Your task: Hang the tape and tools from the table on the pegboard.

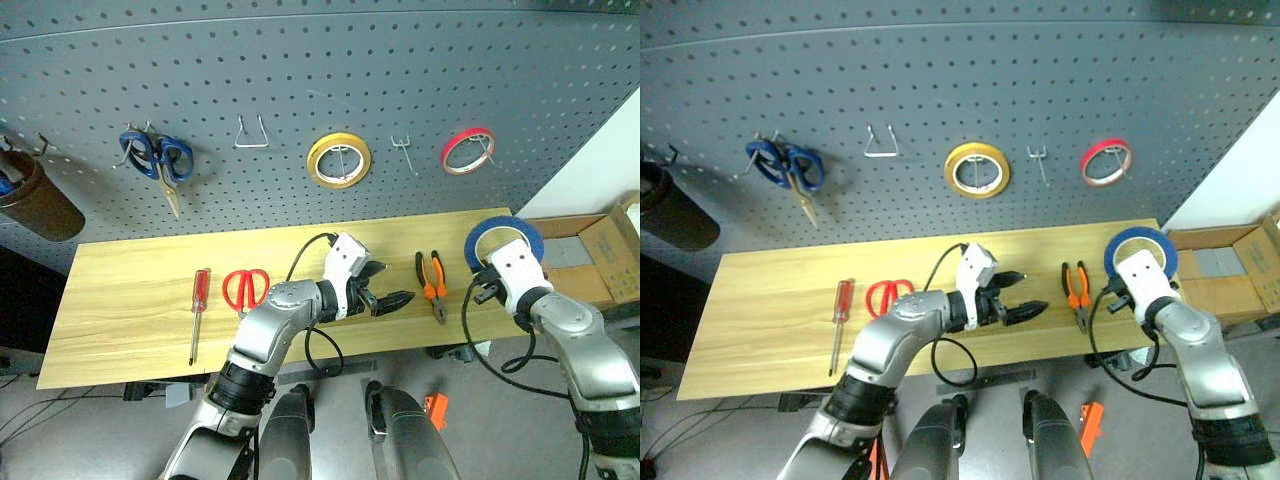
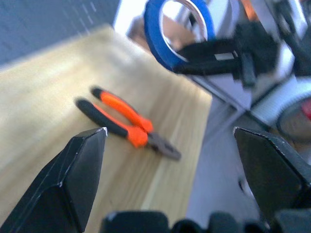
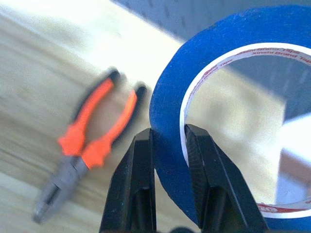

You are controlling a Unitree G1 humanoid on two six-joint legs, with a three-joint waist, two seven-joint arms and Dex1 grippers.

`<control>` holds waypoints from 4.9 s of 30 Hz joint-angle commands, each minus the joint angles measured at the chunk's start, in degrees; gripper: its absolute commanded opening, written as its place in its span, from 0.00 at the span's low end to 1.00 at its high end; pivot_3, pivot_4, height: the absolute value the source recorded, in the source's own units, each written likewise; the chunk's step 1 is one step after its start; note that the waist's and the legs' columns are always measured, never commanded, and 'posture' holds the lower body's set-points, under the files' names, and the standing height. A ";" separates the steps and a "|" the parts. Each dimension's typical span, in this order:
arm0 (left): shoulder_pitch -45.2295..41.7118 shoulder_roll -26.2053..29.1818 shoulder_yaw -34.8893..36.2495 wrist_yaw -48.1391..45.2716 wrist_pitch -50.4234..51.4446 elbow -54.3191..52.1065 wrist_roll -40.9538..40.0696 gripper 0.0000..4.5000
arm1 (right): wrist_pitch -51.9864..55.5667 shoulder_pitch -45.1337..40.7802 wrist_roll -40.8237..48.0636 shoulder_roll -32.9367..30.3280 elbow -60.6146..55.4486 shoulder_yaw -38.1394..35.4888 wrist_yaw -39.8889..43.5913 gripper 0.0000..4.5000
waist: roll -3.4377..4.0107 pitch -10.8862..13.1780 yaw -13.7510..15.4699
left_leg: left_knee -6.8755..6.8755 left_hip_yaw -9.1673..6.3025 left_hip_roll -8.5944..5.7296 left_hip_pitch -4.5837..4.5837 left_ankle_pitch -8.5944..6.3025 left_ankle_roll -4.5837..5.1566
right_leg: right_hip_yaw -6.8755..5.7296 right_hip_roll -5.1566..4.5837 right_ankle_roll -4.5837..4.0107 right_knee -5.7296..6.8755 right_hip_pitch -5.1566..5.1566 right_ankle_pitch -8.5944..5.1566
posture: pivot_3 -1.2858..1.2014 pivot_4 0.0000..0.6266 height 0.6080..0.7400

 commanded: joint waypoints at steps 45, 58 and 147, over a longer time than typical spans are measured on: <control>-0.45 -2.53 3.57 13.62 -4.81 -6.83 -2.81 1.00 | -48.55 -19.35 -14.00 1.22 26.55 9.76 0.84 0.08 | -0.64 -3.33 0.39 | 0.41 0.12 -0.12 0.66 0.19 0.72 | 0.10 0.07 -0.11 0.46 0.57 0.53 | 0.56 0.27 1.00; 0.67 -1.96 3.36 14.41 -4.35 -8.08 -2.77 1.00 | -52.74 -32.87 -7.87 2.03 50.59 11.02 14.49 0.08 | -0.65 -3.33 0.51 | 0.95 0.10 -0.11 0.61 0.30 0.91 | 0.08 0.12 -0.15 0.67 0.68 0.79 | 0.57 0.28 1.00; 37.75 8.13 14.16 24.18 9.28 -48.59 -11.53 1.00 | 3.12 -22.13 12.10 20.58 -0.16 12.42 7.61 0.58 | -0.12 0.07 1.24 | 0.00 -0.37 0.06 -0.48 0.20 0.87 | -0.06 0.00 0.28 -0.17 -0.32 0.41 | 0.64 0.38 1.00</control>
